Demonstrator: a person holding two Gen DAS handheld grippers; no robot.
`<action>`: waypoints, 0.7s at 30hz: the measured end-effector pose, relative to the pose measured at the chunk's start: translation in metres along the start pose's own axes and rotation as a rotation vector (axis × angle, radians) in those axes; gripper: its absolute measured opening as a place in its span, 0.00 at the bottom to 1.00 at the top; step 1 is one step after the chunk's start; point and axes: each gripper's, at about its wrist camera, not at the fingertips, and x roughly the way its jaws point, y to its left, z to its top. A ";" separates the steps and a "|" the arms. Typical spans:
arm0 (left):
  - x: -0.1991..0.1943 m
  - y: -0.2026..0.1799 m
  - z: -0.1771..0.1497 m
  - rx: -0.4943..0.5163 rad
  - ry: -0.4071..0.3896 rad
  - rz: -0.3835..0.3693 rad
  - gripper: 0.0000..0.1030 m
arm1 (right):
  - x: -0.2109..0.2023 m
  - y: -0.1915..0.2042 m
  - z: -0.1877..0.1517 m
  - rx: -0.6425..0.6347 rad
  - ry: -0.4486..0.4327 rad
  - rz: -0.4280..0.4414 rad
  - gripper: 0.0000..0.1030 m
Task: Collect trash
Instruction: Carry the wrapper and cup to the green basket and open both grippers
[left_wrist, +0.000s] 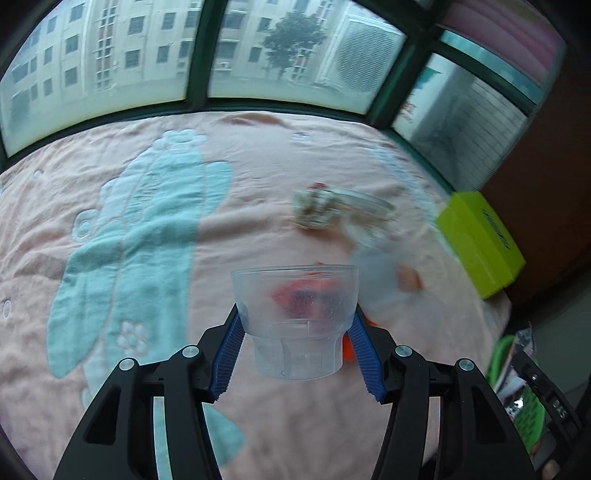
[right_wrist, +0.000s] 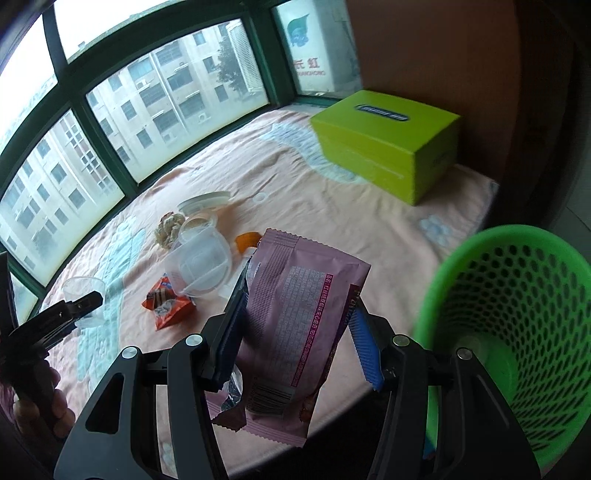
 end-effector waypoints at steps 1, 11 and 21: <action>-0.003 -0.008 -0.002 0.011 0.000 -0.013 0.53 | -0.006 -0.008 -0.001 0.007 -0.009 -0.005 0.53; -0.021 -0.093 -0.023 0.135 0.001 -0.117 0.53 | -0.048 -0.060 -0.010 0.051 -0.074 -0.046 0.53; -0.021 -0.170 -0.040 0.252 0.026 -0.206 0.53 | -0.077 -0.101 -0.016 0.100 -0.121 -0.123 0.53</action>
